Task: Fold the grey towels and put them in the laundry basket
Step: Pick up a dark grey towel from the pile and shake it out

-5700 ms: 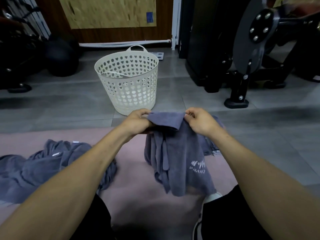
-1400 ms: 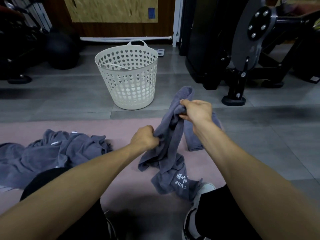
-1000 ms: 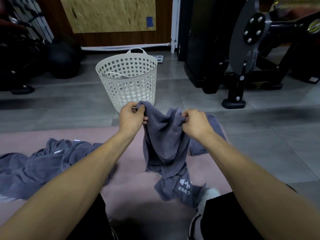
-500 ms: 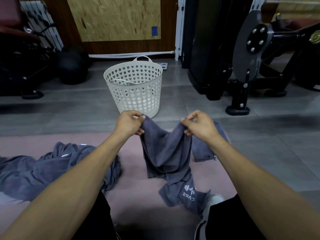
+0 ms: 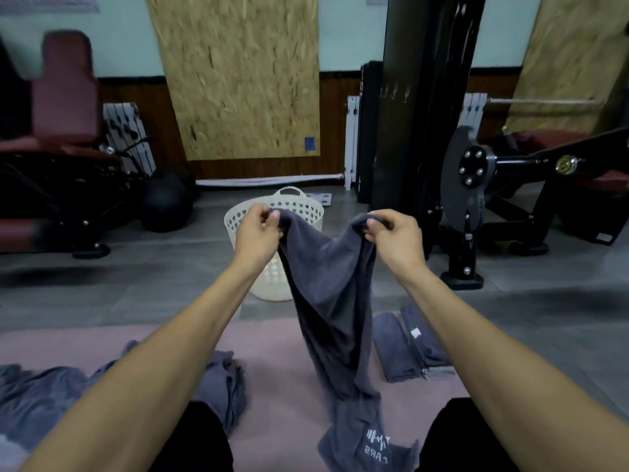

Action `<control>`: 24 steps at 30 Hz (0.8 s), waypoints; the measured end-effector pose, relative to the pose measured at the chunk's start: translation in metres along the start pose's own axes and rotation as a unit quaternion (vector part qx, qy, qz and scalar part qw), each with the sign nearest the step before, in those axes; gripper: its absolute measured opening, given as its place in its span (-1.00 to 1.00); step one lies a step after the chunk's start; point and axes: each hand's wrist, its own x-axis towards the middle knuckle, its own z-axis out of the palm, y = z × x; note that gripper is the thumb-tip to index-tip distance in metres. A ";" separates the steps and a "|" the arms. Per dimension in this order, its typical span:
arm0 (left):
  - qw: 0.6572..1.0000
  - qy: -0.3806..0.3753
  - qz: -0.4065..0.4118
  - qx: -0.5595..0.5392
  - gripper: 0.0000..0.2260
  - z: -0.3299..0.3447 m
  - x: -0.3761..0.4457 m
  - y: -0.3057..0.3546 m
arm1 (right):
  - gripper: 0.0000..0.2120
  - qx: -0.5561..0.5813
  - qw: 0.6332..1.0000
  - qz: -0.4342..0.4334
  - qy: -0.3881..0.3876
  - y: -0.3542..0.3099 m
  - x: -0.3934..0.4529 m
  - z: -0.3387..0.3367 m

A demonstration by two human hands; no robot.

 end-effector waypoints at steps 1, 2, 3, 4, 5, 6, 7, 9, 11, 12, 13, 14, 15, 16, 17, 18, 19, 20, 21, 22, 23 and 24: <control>0.999 0.007 0.035 0.009 -0.87 -0.005 0.008 0.019 | -0.78 0.007 1.000 -0.020 0.012 -0.023 0.006 -0.003; 0.998 0.012 0.064 0.012 -0.87 -0.011 0.013 0.042 | -0.79 0.009 0.999 -0.045 0.025 -0.046 0.011 -0.007; 0.996 0.014 0.087 0.007 -0.87 -0.017 0.017 0.065 | -0.80 0.006 0.997 -0.068 0.035 -0.069 0.015 -0.012; 0.994 0.019 0.108 0.000 -0.86 -0.023 0.017 0.092 | -0.81 0.003 0.994 -0.094 0.047 -0.093 0.016 -0.018; 0.991 0.028 0.131 -0.013 -0.85 -0.030 0.014 0.118 | -0.81 0.004 0.991 -0.120 0.062 -0.115 0.017 -0.024; 0.986 0.039 0.157 -0.028 -0.85 -0.036 0.011 0.143 | -0.82 0.009 0.986 -0.147 0.083 -0.136 0.018 -0.030; 0.981 0.056 0.182 -0.045 -0.84 -0.041 0.009 0.162 | -0.83 0.014 0.978 -0.179 0.109 -0.154 0.019 -0.036; 0.969 0.078 0.226 -0.064 -0.86 -0.050 0.003 0.191 | -0.82 0.019 0.962 -0.230 0.145 -0.184 0.020 -0.047; 0.964 0.064 0.256 -0.022 -0.90 -0.055 -0.002 0.206 | -0.85 0.008 0.963 -0.233 0.136 -0.204 0.018 -0.055; 0.964 0.053 0.260 0.001 -0.91 -0.056 -0.003 0.212 | -0.85 0.003 0.966 -0.228 0.122 -0.212 0.015 -0.058; 0.965 0.050 0.259 0.005 -0.91 -0.058 -0.004 0.216 | -0.83 0.001 0.967 -0.228 0.116 -0.217 0.013 -0.060; 0.964 0.054 0.259 -0.005 -0.91 -0.059 -0.005 0.222 | -0.83 0.004 0.965 -0.234 0.117 -0.222 0.013 -0.060; 0.963 0.062 0.263 -0.026 -0.91 -0.061 -0.006 0.228 | -0.85 0.013 0.962 -0.244 0.125 -0.225 0.013 -0.060; 0.958 0.068 0.274 -0.047 -0.91 -0.063 -0.007 0.236 | -0.85 0.025 0.958 -0.254 0.134 -0.230 0.014 -0.059; 0.952 0.074 0.289 -0.066 -0.91 -0.066 -0.009 0.244 | -0.84 0.038 0.954 -0.263 0.138 -0.236 0.015 -0.057; 0.945 0.082 0.305 -0.079 -0.92 -0.069 -0.012 0.252 | -0.84 0.053 0.949 -0.275 0.143 -0.242 0.016 -0.055; 0.937 0.094 0.324 -0.088 -0.92 -0.071 -0.013 0.258 | -0.84 0.069 0.944 -0.287 0.150 -0.248 0.016 -0.054; 0.928 0.108 0.343 -0.094 -0.93 -0.072 -0.015 0.263 | -0.83 0.084 0.935 -0.303 0.163 -0.254 0.015 -0.053; 0.920 0.120 0.359 -0.099 -0.93 -0.072 -0.017 0.266 | -0.84 0.097 0.926 -0.319 0.177 -0.257 0.014 -0.052; 0.914 0.128 0.371 -0.102 -0.94 -0.072 -0.018 0.267 | -0.84 0.104 0.918 -0.334 0.187 -0.258 0.014 -0.050; 0.912 0.131 0.374 -0.103 -0.94 -0.070 -0.017 0.264 | -0.84 0.106 0.914 -0.341 0.192 -0.256 0.015 -0.049; 0.914 0.127 0.371 -0.103 -0.93 -0.067 -0.014 0.260 | -0.85 0.103 0.915 -0.341 0.191 -0.253 0.016 -0.046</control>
